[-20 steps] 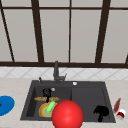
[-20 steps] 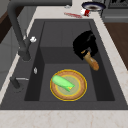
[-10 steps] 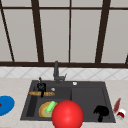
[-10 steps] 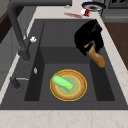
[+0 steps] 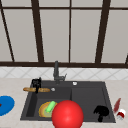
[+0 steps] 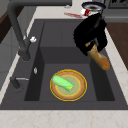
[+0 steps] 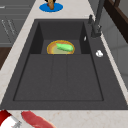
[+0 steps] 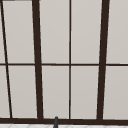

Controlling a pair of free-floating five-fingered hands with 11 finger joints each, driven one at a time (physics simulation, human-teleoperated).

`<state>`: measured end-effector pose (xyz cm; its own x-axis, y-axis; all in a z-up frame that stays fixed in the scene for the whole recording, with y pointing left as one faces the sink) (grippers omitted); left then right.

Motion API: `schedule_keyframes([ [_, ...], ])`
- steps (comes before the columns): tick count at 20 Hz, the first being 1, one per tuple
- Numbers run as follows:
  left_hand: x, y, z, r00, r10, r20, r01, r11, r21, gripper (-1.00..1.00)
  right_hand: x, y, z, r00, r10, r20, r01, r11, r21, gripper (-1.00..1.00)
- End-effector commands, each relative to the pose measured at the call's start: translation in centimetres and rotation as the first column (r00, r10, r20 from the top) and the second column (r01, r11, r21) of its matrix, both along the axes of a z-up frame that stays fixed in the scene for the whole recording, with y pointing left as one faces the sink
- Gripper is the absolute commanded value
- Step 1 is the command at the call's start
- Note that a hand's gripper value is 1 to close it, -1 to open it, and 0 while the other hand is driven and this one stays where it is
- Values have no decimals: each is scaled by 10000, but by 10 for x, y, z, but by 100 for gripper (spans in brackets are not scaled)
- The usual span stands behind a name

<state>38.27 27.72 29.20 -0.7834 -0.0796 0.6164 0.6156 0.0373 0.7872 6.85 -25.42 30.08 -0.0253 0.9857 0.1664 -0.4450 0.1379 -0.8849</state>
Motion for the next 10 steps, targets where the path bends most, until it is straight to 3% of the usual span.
schedule_keyframes([
  [1, 0, 26, 5, 9995, -325, 0, 325, 9995, -28, 100, 0, 0, 0, 10000, 0, 0, 0, 10000, 0, 0],
  [4, 0, 50, 2, 10000, -29, 14, 29, 10000, -43, 100, 0, 0, 0, 10000, 0, 0, 0, 10000, 0, 0],
  [10, 0, 97, 1, 10000, -12, 89, 12, 10000, -28, 100, 0, 0, 0, 10000, 0, 0, 0, 10000, 0, 0],
])
